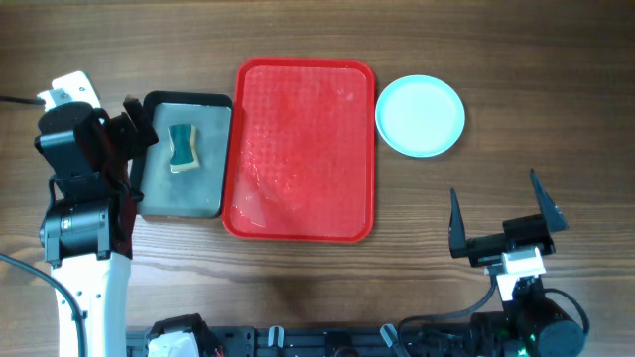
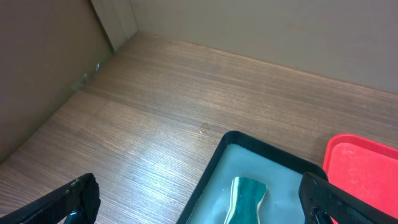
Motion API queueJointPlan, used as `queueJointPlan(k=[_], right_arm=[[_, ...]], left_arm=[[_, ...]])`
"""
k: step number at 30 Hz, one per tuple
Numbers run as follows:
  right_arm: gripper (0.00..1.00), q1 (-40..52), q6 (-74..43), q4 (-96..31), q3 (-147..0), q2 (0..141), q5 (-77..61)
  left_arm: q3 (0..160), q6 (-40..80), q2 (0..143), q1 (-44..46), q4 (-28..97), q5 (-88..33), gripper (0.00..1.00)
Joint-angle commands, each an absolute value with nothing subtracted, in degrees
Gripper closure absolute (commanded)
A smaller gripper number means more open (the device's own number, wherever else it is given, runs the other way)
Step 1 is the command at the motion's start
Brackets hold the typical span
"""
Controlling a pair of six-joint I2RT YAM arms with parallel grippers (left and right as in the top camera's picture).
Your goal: Clean dirty plates on tray and stack at the side
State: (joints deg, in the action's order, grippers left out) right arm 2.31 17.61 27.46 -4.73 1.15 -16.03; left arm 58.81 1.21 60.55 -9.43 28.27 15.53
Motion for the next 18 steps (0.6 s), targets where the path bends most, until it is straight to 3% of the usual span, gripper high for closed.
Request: queueJointPlan(k=[1,6,10,18], right_arm=[[0.0,2.02,11.88,25.71,-2.74,0.19,-9.47],[0.0,2.07,2.46,19.86,-0.25,0.16,-4.69],[0.0,2.07,1.58,9.37,-0.25,0.16,-3.86],[0.0,2.07,2.96,0.14,-0.25,0.16,-3.79]], left_arm=[[59.59,1.96,60.77,-9.17,28.14,15.05,0.0],[59.59,1.96,60.77,-9.17,28.12,15.05,0.0],[59.59,1.96,60.77,-9.17,28.14,15.05,0.0],[59.59,1.96,60.77,-9.17,28.14,15.05,0.0]])
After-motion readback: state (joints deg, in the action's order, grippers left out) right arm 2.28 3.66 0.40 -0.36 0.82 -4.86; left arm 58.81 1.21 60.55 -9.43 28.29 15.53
